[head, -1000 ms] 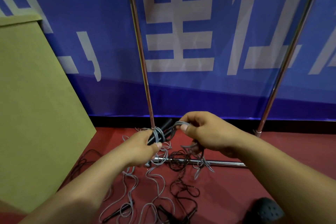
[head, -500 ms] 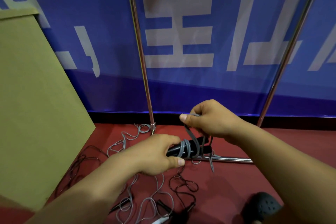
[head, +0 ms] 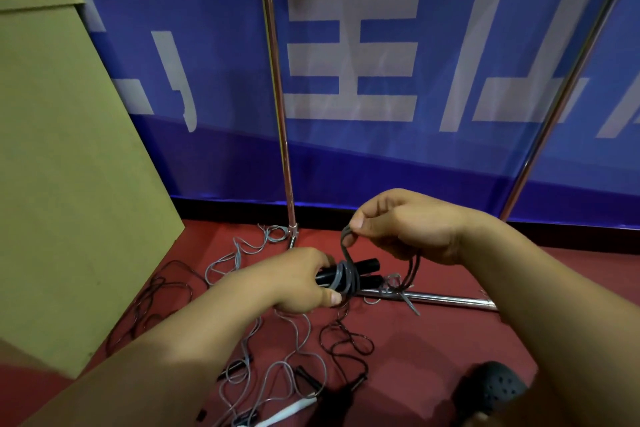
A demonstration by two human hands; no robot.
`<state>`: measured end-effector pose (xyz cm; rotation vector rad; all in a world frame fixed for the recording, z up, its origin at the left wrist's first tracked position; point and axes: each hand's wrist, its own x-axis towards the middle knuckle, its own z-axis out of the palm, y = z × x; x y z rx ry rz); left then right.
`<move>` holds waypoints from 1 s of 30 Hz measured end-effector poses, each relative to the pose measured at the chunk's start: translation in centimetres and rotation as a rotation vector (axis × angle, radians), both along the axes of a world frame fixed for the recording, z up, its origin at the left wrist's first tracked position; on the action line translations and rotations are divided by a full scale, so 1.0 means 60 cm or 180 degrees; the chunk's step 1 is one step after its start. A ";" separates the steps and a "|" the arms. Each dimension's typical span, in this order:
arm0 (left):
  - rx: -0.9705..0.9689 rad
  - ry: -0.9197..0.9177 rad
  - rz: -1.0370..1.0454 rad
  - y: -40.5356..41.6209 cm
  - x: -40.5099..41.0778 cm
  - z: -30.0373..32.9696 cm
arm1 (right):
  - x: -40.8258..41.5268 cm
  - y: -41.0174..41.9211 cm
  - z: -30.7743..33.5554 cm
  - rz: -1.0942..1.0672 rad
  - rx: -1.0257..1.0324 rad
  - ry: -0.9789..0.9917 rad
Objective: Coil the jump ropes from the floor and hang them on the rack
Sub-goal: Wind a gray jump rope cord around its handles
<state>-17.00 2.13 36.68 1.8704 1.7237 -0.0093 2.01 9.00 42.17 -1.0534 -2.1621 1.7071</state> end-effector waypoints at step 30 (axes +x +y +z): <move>0.0982 -0.3648 0.1482 -0.004 -0.004 0.047 | -0.023 0.006 -0.022 -0.0732 0.1032 -0.0574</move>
